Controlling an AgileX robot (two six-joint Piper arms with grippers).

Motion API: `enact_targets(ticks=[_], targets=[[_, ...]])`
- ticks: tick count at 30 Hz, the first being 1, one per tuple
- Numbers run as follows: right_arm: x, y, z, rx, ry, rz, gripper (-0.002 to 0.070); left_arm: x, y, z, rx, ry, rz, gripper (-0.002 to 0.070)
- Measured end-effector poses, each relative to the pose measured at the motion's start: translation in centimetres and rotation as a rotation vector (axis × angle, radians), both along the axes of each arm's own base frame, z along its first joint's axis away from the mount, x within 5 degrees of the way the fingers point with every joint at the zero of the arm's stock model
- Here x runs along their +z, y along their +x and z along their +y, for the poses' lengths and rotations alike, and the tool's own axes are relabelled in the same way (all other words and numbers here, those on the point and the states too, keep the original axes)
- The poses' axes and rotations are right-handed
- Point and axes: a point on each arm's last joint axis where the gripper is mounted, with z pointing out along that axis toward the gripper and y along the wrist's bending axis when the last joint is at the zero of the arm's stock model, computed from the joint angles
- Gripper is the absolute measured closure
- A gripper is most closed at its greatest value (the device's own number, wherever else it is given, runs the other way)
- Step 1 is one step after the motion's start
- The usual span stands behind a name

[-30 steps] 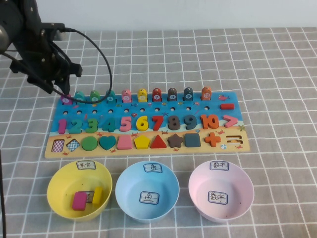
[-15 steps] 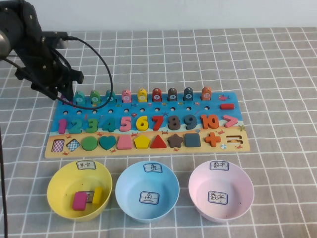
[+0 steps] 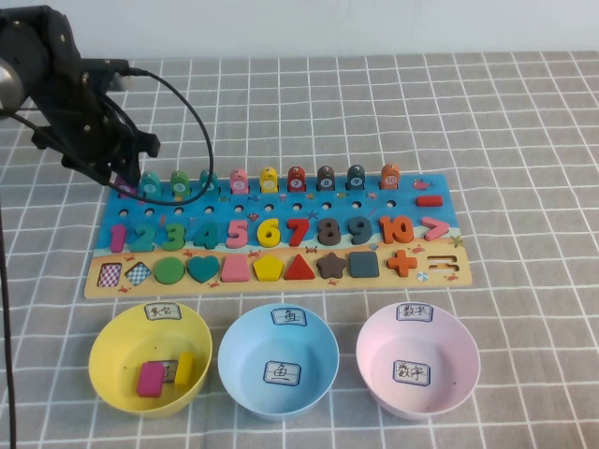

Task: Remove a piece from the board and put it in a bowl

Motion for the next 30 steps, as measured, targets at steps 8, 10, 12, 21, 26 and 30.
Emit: enact_targets(ticks=[8,10,12,21,26,30], targets=[[0.0,0.0,0.0,0.0,0.0,0.0,0.0694,-1.1,0.3,0.1,0.0,0.015,0.009,0.0375],[0.0,0.0,0.0,0.0,0.0,0.0,0.0694,-1.1,0.4,0.2,0.001,0.015,0.002,0.0375],[0.0,0.0,0.0,0.0,0.0,0.0,0.0694,-1.1,0.4,0.2,0.001,0.016,0.001,0.0375],[0.0,0.0,0.0,0.0,0.0,0.0,0.0694,-1.2,0.7,0.2,0.002,0.014,-0.024,0.0375],[0.0,0.0,0.0,0.0,0.0,0.0,0.0694,-1.2,0.7,0.2,0.002,0.014,-0.028,0.0376],[0.0,0.0,0.0,0.0,0.0,0.0,0.0694,-1.2,0.7,0.2,0.002,0.016,-0.028,0.0384]])
